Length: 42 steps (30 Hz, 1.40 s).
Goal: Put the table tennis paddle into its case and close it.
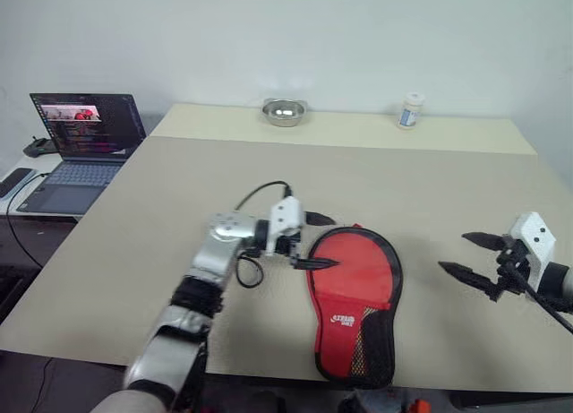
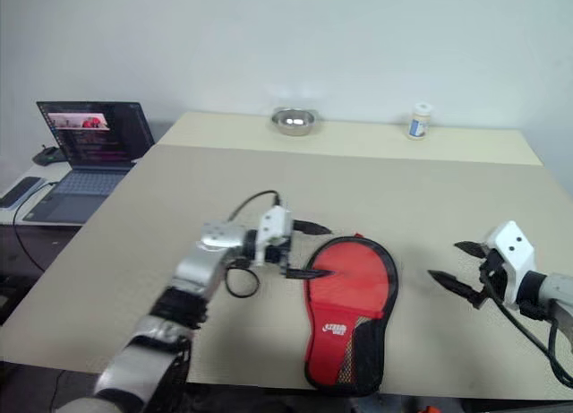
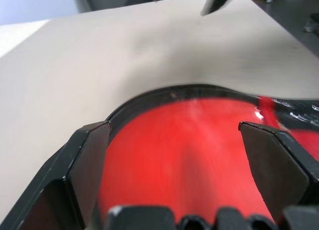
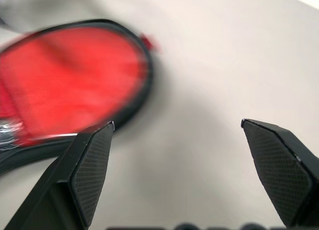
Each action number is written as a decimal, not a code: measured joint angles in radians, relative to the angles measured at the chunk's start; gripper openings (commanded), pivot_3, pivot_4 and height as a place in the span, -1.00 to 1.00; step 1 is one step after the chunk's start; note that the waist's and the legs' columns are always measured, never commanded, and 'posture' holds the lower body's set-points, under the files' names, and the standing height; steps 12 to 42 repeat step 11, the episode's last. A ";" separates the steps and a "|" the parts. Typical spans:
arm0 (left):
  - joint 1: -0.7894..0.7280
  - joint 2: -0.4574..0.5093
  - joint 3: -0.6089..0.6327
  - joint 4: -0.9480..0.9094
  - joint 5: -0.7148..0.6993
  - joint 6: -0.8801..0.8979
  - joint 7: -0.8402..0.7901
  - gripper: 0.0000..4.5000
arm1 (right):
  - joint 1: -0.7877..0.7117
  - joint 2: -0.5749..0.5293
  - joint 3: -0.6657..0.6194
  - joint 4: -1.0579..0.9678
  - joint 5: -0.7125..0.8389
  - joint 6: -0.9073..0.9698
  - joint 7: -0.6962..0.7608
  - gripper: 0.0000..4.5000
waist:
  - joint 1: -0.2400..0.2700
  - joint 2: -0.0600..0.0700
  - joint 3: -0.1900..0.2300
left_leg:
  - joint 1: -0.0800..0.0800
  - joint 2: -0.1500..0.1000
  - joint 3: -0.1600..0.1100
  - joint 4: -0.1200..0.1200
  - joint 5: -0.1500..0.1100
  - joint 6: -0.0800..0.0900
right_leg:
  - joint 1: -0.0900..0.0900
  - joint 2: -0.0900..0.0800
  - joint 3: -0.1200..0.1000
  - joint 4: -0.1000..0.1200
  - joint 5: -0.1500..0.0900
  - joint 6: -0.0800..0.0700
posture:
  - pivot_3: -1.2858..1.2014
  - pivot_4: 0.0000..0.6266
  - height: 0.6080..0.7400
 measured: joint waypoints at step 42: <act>0.115 0.116 0.034 -0.110 -0.045 0.153 0.050 1.00 | -0.078 0.004 0.009 0.187 -0.032 -0.116 0.085 1.00 | 0.020 0.003 0.002 | 0.002 -0.001 0.000 0.003 -0.002 0.004 | 0.000 0.000 0.001 0.007 0.000 0.000 | 0.03 -0.52 1.00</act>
